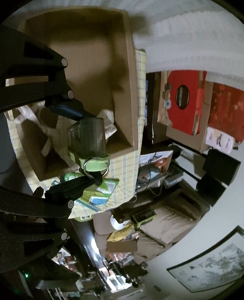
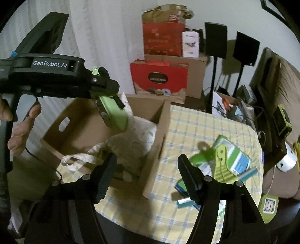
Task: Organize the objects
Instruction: 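Lower the green Health package into the box and open the left gripper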
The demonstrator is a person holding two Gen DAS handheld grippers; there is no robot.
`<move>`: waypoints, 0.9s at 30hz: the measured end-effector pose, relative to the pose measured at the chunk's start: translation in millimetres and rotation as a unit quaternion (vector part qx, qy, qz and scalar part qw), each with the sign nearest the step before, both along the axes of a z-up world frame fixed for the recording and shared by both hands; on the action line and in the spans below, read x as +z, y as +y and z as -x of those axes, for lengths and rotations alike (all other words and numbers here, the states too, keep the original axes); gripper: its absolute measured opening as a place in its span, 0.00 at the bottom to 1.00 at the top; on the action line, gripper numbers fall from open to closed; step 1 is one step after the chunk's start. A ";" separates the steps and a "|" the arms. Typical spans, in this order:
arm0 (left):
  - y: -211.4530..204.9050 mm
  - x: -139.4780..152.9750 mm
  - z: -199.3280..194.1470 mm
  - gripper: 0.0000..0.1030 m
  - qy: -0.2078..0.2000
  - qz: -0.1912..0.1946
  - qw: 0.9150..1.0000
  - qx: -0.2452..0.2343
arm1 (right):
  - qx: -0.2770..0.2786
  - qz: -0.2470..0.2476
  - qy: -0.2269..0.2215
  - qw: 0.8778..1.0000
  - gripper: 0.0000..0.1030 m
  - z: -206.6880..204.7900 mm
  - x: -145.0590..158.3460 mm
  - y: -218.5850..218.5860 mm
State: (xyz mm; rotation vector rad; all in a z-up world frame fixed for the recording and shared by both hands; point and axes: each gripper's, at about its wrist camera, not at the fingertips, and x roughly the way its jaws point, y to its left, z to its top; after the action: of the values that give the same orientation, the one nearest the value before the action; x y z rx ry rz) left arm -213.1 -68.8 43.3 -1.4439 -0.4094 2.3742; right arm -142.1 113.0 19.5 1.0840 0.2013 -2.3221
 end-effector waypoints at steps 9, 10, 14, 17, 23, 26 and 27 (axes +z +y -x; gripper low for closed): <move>41.6 -76.9 20.4 0.54 -0.104 0.057 0.993 -0.030 | -0.018 0.012 -0.012 1.000 0.67 -2.5 -8.3 19.9; 42.5 -89.1 21.8 0.54 -0.114 0.060 0.991 -0.028 | -0.018 0.012 -0.013 1.000 0.67 -2.9 -9.1 20.7; 44.2 -110.2 26.2 0.53 -0.128 0.058 0.990 -0.027 | -0.019 0.011 -0.015 1.000 0.67 -4.3 -12.1 22.3; 43.1 -104.2 24.5 0.57 -0.106 0.067 0.992 -0.032 | -0.018 0.011 -0.017 1.000 0.67 -5.5 -14.9 23.2; 34.5 -69.9 10.4 0.87 -0.044 0.135 0.989 -0.033 | -0.015 0.014 -0.019 1.000 0.67 -10.3 -19.8 23.6; 22.5 -54.1 -6.1 0.87 -0.021 0.149 0.988 -0.029 | -0.016 0.017 -0.017 1.000 0.67 -14.4 -20.6 25.5; 18.6 -51.1 -11.9 0.87 -0.018 0.147 0.989 -0.029 | -0.016 0.018 -0.016 1.000 0.67 -15.6 -20.5 26.0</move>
State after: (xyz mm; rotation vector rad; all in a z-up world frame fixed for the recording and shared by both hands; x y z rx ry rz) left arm -201.3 -50.3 -7.9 -1.5989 -0.0227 2.4422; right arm -126.5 139.1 -1.0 1.1130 0.1307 -2.3271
